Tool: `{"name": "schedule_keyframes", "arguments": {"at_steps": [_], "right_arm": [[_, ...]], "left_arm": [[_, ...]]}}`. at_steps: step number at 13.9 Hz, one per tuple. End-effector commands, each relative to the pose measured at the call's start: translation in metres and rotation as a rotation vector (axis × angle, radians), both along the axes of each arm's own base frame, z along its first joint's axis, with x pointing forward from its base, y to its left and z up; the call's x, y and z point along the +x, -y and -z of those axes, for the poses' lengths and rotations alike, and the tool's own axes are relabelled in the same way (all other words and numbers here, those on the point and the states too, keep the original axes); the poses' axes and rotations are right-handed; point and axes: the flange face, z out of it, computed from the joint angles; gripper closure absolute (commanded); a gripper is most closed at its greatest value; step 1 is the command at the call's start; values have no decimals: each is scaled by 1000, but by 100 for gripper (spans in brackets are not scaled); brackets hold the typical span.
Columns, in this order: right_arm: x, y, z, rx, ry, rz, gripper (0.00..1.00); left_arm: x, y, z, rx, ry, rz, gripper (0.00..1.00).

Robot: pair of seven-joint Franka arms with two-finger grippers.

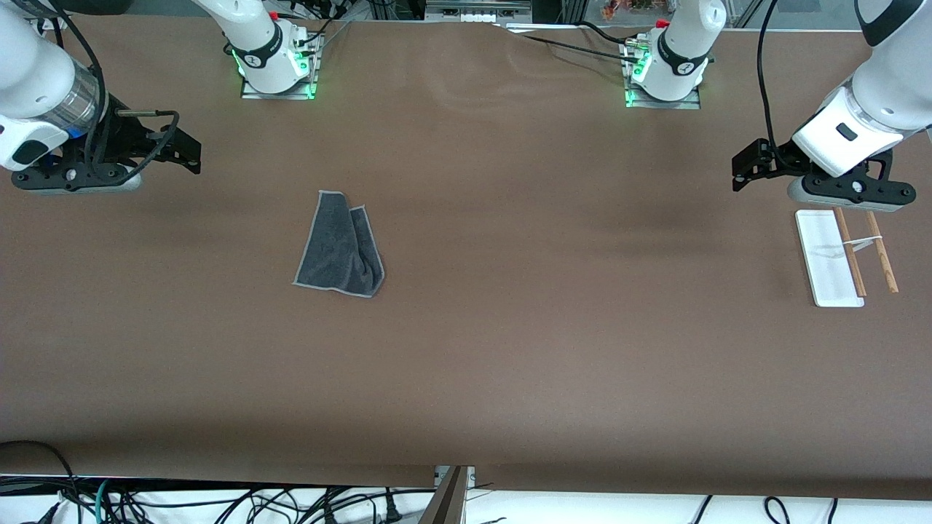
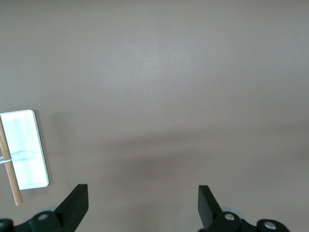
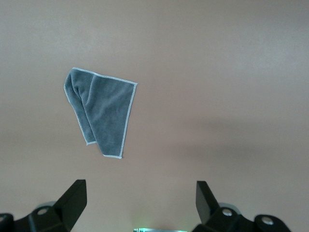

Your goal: Pass towel and hang on rack

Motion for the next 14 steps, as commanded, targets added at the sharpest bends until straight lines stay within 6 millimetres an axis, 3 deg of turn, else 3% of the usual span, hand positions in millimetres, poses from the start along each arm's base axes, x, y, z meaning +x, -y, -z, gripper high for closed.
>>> {"name": "schedule_keyframes", "arguments": {"at_steps": [1,7,12,14], "right_arm": [[-2,0,-4,5,-7,5,0],[3,-3,1,19,-1,-8,0],[11,-10,27,27,-50,-18,0],[16,-11,46,27,-50,-16,0]], "left_arm": [[-2,0,-2,27,-1,-3,0],[-3,0,-3,27,1,-3,0],[-3,0,-3,27,1,-3,0],[-3,0,-3,27,1,-3,0]]}}
